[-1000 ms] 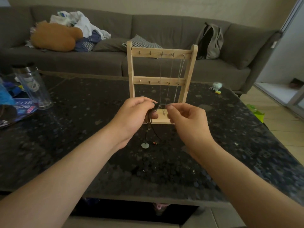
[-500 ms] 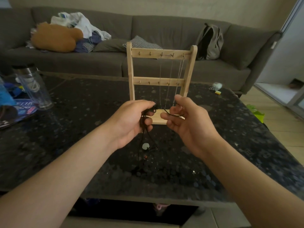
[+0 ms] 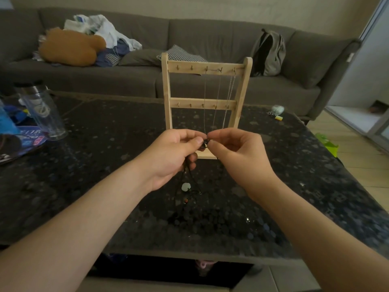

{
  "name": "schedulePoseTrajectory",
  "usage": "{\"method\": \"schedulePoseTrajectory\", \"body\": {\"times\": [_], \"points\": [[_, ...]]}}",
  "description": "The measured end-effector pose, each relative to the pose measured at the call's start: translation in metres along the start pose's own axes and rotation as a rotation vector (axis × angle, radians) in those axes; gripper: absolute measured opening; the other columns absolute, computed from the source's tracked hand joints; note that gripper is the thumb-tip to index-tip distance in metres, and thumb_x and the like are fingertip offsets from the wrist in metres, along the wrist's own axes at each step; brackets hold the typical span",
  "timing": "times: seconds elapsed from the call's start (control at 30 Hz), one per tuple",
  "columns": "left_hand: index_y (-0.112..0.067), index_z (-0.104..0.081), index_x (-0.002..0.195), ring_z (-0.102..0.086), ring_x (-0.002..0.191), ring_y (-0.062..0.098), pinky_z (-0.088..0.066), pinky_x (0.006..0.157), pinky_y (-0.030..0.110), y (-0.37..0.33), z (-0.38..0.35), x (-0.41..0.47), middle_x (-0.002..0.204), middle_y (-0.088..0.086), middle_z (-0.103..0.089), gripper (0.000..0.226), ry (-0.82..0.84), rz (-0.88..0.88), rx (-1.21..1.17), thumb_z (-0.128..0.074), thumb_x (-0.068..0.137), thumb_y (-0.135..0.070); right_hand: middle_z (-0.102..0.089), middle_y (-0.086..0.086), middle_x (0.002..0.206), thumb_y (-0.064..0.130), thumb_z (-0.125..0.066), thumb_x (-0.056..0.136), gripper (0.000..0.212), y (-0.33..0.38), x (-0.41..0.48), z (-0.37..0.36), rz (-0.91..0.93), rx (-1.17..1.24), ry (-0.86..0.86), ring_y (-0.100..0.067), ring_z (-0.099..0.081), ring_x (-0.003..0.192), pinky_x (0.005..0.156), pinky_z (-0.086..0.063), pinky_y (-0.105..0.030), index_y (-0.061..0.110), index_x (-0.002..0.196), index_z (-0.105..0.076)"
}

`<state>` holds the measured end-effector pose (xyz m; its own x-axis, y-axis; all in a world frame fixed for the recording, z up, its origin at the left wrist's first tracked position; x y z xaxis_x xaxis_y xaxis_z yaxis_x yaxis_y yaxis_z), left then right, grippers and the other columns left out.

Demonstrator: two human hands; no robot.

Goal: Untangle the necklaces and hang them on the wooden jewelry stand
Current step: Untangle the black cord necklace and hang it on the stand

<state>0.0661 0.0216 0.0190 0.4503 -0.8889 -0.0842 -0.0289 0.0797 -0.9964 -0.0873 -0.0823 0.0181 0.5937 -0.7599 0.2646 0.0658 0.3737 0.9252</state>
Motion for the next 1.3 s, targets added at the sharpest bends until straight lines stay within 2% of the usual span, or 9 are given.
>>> {"method": "schedulePoseTrajectory", "body": {"times": [0.17, 0.4, 0.57, 0.7, 0.87, 0.97, 1.07, 1.17, 1.3], "points": [[-0.022, -0.065, 0.125, -0.053, 0.071, 0.012, -0.05, 0.071, 0.032, 0.0002, 0.005, 0.0014, 0.075, -0.009, -0.068, 0.018, -0.028, -0.063, 0.132, -0.063, 0.109, -0.016, -0.08, 0.012, 0.096, 0.014, -0.076, 0.098, 0.019, 0.0, 0.001, -0.0006, 0.071, -0.144, 0.026, -0.001, -0.075, 0.094, 0.088, -0.061, -0.02, 0.024, 0.113, -0.081], [-0.029, -0.075, 0.111, -0.066, 0.092, 0.013, -0.051, 0.078, 0.031, -0.0077, 0.0022, -0.0037, 0.103, -0.003, -0.073, 0.011, -0.033, -0.137, 0.281, -0.066, 0.105, -0.028, -0.081, 0.008, 0.087, 0.021, -0.078, 0.097, 0.005, -0.0009, 0.0008, -0.0018, 0.001, -0.087, 0.013, -0.005, -0.076, 0.085, 0.078, -0.062, -0.019, 0.023, 0.099, -0.082], [-0.029, -0.08, 0.11, -0.077, 0.092, 0.006, -0.063, 0.084, 0.03, -0.0064, 0.0019, -0.0057, 0.105, -0.011, -0.078, 0.011, -0.078, -0.226, 0.388, -0.071, 0.104, -0.025, -0.081, 0.001, 0.085, 0.022, -0.076, 0.098, 0.007, -0.0006, 0.0005, -0.0004, -0.13, 0.034, 0.025, -0.011, -0.072, 0.071, 0.066, -0.058, -0.02, 0.021, 0.096, -0.082], [-0.028, -0.082, 0.11, -0.074, 0.089, -0.004, -0.057, 0.086, 0.025, -0.0043, 0.0012, -0.0058, 0.103, -0.011, -0.078, 0.016, -0.116, -0.237, 0.422, -0.068, 0.106, -0.021, -0.079, -0.003, 0.085, 0.016, -0.071, 0.1, 0.013, -0.0038, 0.0033, -0.0016, -0.293, 0.187, 0.045, -0.011, -0.064, 0.072, 0.07, -0.052, -0.03, 0.013, 0.097, -0.083], [-0.023, -0.075, 0.113, -0.079, 0.088, 0.003, -0.063, 0.089, 0.031, -0.0029, -0.0005, -0.0042, 0.095, -0.007, -0.082, 0.016, -0.137, -0.245, 0.415, -0.061, 0.11, -0.017, -0.07, -0.005, 0.077, 0.014, -0.066, 0.098, 0.026, -0.0073, 0.0066, -0.0037, -0.479, 0.356, 0.093, -0.014, -0.059, 0.068, 0.066, -0.048, -0.031, -0.004, 0.115, -0.076], [-0.02, -0.072, 0.115, -0.08, 0.088, 0.006, -0.064, 0.095, 0.04, -0.0043, -0.0004, -0.0032, 0.091, -0.005, -0.083, 0.014, -0.14, -0.239, 0.422, -0.058, 0.111, -0.02, -0.077, -0.012, 0.091, 0.017, -0.067, 0.098, 0.028, -0.0074, 0.0067, -0.0027, -0.504, 0.364, 0.119, -0.013, -0.059, 0.065, 0.062, -0.049, -0.029, 0.003, 0.121, -0.074], [-0.02, -0.07, 0.115, -0.08, 0.087, 0.007, -0.061, 0.102, 0.045, -0.0054, -0.0001, -0.0037, 0.09, -0.007, -0.083, 0.014, -0.121, -0.247, 0.436, -0.058, 0.111, -0.024, -0.077, -0.014, 0.111, 0.016, -0.067, 0.098, 0.023, -0.0078, 0.0058, -0.0015, -0.484, 0.314, 0.108, -0.016, -0.059, 0.076, 0.063, -0.05, -0.029, 0.014, 0.119, -0.076], [-0.023, -0.07, 0.113, -0.078, 0.086, 0.006, -0.061, 0.1, 0.046, -0.0056, -0.0005, -0.0038, 0.088, -0.008, -0.081, 0.016, -0.121, -0.251, 0.487, -0.056, 0.112, -0.031, -0.073, -0.01, 0.108, 0.014, -0.071, 0.096, 0.019, -0.0051, 0.0033, -0.0006, -0.449, 0.29, 0.113, -0.019, -0.057, 0.082, 0.069, -0.051, -0.031, 0.019, 0.114, -0.078], [-0.026, -0.071, 0.114, -0.074, 0.093, 0.007, -0.059, 0.101, 0.045, -0.0048, -0.0024, -0.004, 0.093, -0.007, -0.078, 0.024, -0.11, -0.239, 0.538, -0.052, 0.112, -0.039, -0.079, -0.002, 0.094, 0.024, -0.089, 0.084, 0.026, 0.0014, -0.0007, -0.0008, -0.308, 0.093, 0.165, -0.008, -0.065, 0.075, 0.07, -0.053, -0.027, 0.023, 0.108, -0.078]]}}
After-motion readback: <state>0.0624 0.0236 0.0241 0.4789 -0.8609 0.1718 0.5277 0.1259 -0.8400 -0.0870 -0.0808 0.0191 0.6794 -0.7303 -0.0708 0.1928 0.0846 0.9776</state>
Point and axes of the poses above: each hand's wrist, its own x-axis towards the middle knuckle, its own z-axis out of the back of the hand, y = z × x, the point moved 1 cm from there along x, towards the middle knuckle
